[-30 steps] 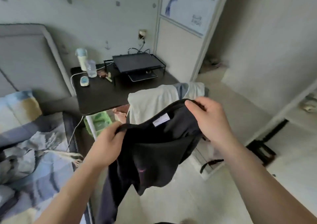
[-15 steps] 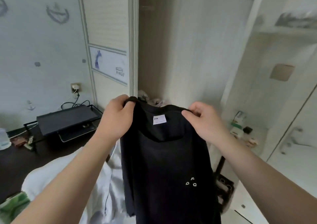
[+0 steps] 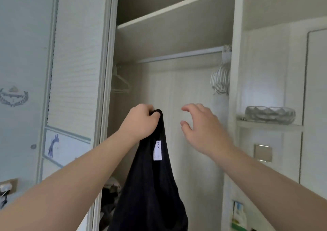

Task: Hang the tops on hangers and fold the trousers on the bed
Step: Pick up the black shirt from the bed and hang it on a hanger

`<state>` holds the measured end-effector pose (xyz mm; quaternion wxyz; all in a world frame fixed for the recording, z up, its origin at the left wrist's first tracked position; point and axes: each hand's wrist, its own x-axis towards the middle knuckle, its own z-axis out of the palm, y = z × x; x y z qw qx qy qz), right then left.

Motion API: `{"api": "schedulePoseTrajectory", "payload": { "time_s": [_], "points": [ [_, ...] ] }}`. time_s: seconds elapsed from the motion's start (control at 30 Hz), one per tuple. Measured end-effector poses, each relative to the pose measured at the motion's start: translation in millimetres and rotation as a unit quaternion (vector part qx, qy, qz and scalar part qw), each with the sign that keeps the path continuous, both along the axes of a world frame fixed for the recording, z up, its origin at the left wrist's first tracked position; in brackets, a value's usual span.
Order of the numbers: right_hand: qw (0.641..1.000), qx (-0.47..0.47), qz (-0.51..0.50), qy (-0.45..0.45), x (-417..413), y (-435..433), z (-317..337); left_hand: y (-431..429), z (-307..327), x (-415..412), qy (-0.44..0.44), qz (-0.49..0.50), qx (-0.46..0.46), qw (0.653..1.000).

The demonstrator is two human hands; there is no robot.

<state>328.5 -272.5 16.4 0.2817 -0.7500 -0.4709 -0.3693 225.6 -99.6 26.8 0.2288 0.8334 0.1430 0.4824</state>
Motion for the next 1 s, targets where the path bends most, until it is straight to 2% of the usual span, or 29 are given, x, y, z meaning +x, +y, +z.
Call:
{"api": "schedulePoseTrajectory", "payload": {
  "time_s": [0.13,0.33,0.6,0.77,0.87,0.93,1.0],
  "points": [
    [0.987,0.010,-0.135,-0.082,31.0,38.6,48.7,38.3,42.7,44.6,-0.019,-0.028,0.041,0.999],
    [0.951,0.002,-0.299,-0.074,86.2,94.2,119.5,103.7,91.6,101.3,-0.026,-0.062,0.065,0.996],
    [0.846,-0.046,-0.526,-0.076,156.9,101.5,170.2,157.1,131.4,166.7,0.006,-0.087,0.116,0.989],
    [0.776,-0.058,-0.613,-0.139,191.2,87.3,179.9,176.4,137.5,190.9,0.019,-0.103,0.107,0.989],
    [0.747,-0.057,-0.642,-0.165,201.4,83.1,187.6,186.1,135.7,203.2,0.026,-0.115,0.102,0.988],
    [0.741,-0.064,-0.648,-0.164,205.8,83.1,194.5,192.8,133.9,212.2,0.024,-0.124,0.098,0.987],
    [0.751,-0.062,-0.640,-0.148,209.4,83.8,200.6,198.3,131.4,220.5,0.023,-0.132,0.093,0.987]
  ]
}}
